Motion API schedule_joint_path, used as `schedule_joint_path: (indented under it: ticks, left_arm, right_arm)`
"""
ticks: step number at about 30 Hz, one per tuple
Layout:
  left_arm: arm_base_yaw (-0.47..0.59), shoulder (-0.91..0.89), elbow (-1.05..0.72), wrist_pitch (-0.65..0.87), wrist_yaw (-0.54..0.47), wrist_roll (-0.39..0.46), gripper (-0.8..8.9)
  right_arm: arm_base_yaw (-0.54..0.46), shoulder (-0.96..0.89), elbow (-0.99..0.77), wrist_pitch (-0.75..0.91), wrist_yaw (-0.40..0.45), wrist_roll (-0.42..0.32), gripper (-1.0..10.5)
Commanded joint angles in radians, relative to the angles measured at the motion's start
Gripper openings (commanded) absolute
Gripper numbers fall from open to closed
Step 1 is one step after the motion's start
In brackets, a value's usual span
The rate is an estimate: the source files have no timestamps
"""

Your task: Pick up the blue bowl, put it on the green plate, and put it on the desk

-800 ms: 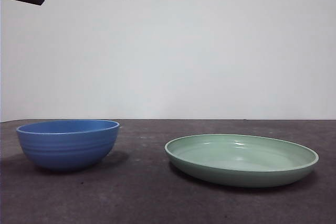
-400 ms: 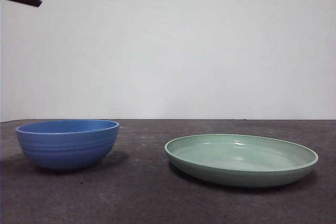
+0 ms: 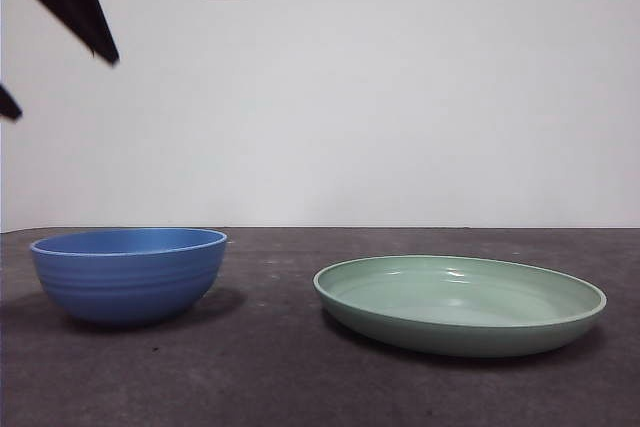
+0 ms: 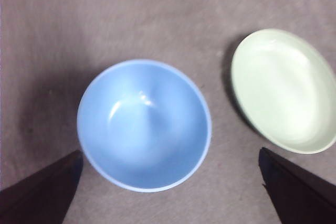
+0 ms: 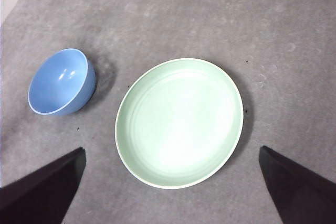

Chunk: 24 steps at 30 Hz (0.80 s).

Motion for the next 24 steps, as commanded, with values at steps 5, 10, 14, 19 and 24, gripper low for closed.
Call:
schedule_joint_path:
  ticks: [5,10,14,19,24]
  left_arm:
    - [0.048,0.161,0.019,0.005,-0.004,-0.025,5.89]
    - [0.107,0.255,0.019,0.031,0.002,-0.025,5.89]
    - [0.144,0.327,0.019,0.064,0.055,-0.025,5.89]
    - [0.152,0.418,0.019,0.107,0.109,-0.024,5.82]
    - [0.152,0.496,0.019,0.162,0.108,-0.025,4.66]
  right_arm:
    - [0.003,0.007,0.019,0.003,0.000,-0.014,5.6]
    - [0.003,0.007,0.019,-0.005,0.000,-0.014,5.6]
    - [0.003,0.007,0.019,-0.006,0.000,-0.014,5.6]
    - [0.003,0.007,0.019,-0.003,0.000,-0.014,5.6]
    - [0.003,0.007,0.019,-0.003,0.000,-0.014,5.6]
